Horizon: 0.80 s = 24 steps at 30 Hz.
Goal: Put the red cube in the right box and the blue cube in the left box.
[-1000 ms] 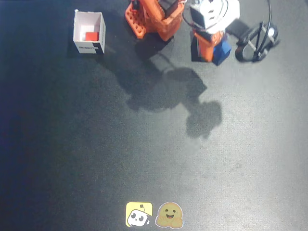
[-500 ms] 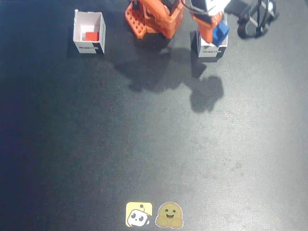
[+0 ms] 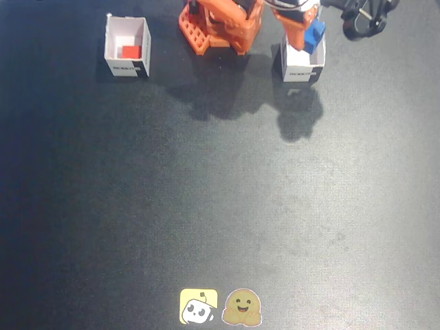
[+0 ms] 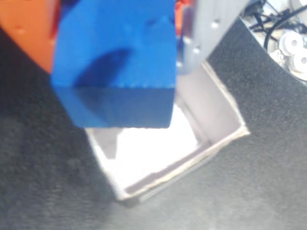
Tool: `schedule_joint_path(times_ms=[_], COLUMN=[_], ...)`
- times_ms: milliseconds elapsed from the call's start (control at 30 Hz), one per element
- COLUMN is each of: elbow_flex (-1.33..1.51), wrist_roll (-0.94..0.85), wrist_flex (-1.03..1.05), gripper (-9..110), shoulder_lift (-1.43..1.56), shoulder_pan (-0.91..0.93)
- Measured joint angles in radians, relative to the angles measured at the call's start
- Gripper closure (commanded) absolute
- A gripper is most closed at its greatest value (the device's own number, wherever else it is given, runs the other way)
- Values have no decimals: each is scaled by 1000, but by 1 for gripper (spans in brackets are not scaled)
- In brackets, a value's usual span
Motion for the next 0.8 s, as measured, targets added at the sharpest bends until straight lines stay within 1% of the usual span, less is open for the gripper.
schedule_joint_path(times_ms=[267, 433, 800], elbow_flex=[55, 120, 153], wrist_roll=[2, 2, -18], wrist_flex=[-63, -77, -92], gripper=[92, 92, 87], shoulder_lift=[0, 69, 163], shoulder_pan=[-44, -58, -55])
